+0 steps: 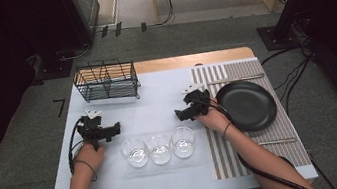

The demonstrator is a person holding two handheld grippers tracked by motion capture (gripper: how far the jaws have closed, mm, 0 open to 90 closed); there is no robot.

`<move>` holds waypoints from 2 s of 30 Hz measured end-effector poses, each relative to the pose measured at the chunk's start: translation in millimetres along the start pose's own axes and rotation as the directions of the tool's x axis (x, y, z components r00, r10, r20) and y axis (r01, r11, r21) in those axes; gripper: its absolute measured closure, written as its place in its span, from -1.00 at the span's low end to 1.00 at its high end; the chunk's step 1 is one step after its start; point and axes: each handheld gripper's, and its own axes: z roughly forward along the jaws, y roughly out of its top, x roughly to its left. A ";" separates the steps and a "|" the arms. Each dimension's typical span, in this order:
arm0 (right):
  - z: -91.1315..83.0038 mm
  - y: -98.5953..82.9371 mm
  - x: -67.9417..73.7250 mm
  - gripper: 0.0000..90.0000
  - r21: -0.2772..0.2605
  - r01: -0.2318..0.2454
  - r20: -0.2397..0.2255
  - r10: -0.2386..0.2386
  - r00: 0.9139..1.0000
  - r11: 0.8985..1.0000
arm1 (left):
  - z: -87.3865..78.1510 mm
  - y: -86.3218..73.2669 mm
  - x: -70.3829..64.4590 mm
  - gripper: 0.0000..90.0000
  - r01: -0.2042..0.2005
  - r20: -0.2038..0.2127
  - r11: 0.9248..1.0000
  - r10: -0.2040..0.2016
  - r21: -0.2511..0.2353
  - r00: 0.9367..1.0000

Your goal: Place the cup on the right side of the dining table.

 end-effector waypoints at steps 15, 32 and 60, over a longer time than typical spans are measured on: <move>0.1 -0.1 1.8 -1.00 0.002 -0.014 0.012 0.014 1.000 1.000 | 0.0 0.0 -0.1 -1.00 0.000 -0.001 1.000 0.000 0.000 1.000; 0.3 -0.2 1.5 -1.00 0.000 -0.014 0.010 0.014 1.000 1.000 | -0.1 0.0 -0.1 -1.00 -0.001 -0.001 1.000 0.001 0.000 1.000; 0.4 5.1 1.8 -0.99 0.042 -0.017 0.010 0.016 1.000 0.999 | -0.1 0.0 0.0 -1.00 0.000 0.000 1.000 0.000 0.001 1.000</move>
